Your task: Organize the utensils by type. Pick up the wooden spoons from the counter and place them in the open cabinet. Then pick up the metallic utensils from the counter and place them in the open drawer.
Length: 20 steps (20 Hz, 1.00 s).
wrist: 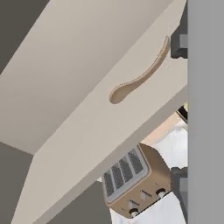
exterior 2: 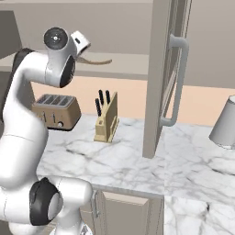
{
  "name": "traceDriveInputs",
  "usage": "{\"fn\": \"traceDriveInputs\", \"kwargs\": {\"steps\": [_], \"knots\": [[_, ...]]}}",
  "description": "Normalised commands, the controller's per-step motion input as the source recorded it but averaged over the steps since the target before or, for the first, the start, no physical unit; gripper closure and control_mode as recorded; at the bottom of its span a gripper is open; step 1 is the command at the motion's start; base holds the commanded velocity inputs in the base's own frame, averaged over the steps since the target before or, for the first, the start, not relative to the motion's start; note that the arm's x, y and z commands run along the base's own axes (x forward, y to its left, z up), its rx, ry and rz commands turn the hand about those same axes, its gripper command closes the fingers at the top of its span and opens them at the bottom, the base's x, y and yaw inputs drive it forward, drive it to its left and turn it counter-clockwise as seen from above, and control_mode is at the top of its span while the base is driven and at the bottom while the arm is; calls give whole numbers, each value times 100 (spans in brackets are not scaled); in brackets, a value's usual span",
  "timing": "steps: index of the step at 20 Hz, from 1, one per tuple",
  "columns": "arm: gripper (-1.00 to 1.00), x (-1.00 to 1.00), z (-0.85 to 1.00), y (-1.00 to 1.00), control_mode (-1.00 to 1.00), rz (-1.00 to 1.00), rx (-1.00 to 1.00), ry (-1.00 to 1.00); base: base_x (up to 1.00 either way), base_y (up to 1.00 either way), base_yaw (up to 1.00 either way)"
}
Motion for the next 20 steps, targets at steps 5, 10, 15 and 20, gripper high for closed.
{"fn": "traceDriveInputs", "kwargs": {"steps": [5,10,15,20], "knots": [[-100,-100,25,4,-100,-29,19,31,0,0,0],[-100,-88,3,-15,-100,-40,17,40,0,0,0],[-100,-50,-25,-23,-100,-6,9,12,0,0,0],[-100,-84,-28,-30,-100,0,17,5,0,0,0]]}}
